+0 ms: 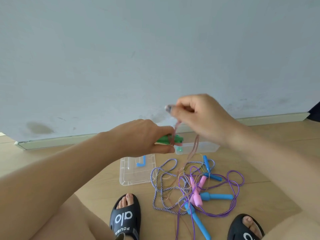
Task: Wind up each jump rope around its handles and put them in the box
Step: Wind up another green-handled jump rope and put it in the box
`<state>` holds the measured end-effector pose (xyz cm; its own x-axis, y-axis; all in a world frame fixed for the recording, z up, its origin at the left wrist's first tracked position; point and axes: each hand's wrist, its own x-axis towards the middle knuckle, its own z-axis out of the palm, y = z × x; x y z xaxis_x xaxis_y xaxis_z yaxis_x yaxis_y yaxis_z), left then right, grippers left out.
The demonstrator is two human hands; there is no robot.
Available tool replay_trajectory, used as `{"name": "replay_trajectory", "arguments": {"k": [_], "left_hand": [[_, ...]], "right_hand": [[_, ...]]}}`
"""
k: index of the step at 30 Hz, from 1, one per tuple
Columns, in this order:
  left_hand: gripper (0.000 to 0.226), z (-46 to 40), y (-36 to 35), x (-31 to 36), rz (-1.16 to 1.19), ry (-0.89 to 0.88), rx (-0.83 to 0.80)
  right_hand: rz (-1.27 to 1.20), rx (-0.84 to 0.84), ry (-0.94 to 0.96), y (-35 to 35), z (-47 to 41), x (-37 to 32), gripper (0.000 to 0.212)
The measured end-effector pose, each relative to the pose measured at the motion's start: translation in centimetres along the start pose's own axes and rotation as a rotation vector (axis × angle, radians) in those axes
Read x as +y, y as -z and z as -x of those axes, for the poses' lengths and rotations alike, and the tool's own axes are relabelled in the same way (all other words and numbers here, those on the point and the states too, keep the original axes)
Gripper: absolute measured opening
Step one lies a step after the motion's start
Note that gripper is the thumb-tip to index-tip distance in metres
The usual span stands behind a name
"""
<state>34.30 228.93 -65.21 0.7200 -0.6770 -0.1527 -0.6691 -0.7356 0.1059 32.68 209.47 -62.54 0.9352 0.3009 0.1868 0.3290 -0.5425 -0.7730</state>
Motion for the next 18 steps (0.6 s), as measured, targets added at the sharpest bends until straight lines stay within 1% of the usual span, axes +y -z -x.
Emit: {"name": "replay_trajectory", "arguments": {"k": [3,5,7,9,12,14,15,17,18], "left_hand": [[0.033,-0.1,-0.5,1.3,0.053,-0.103,0.022],[0.036,-0.3,-0.2,2.3,0.113,-0.147,0.089],[0.045,-0.6,0.1,3.0,0.153,-0.173,0.160],[0.043,-0.7,0.5,3.4,0.205,-0.204,0.235],[0.037,-0.1,1.3,2.6,0.271,-0.204,0.351],[0.037,0.4,1.6,1.7,0.280,-0.139,0.421],[0.034,0.5,1.7,1.5,0.296,-0.101,0.447],[0.021,0.6,1.7,1.6,0.339,-0.024,0.466],[0.020,0.5,1.6,1.7,0.361,0.018,0.450]], "right_hand": [[-0.045,0.138,0.001,0.9,-1.8,0.5,0.052],[0.002,0.206,0.002,0.9,-2.8,1.3,0.052],[0.053,0.265,0.003,0.5,-3.5,2.2,0.052],[0.095,0.297,0.002,-0.3,-3.8,2.8,0.050],[0.087,0.289,-0.054,-1.6,-3.8,3.6,0.049],[0.042,0.248,-0.116,-2.6,-3.3,3.9,0.048],[0.017,0.210,-0.133,-3.1,-2.9,3.9,0.047],[-0.013,0.123,-0.171,-4.3,-2.1,3.9,0.035],[-0.019,0.086,-0.211,-4.7,-1.8,4.0,0.029]]}}
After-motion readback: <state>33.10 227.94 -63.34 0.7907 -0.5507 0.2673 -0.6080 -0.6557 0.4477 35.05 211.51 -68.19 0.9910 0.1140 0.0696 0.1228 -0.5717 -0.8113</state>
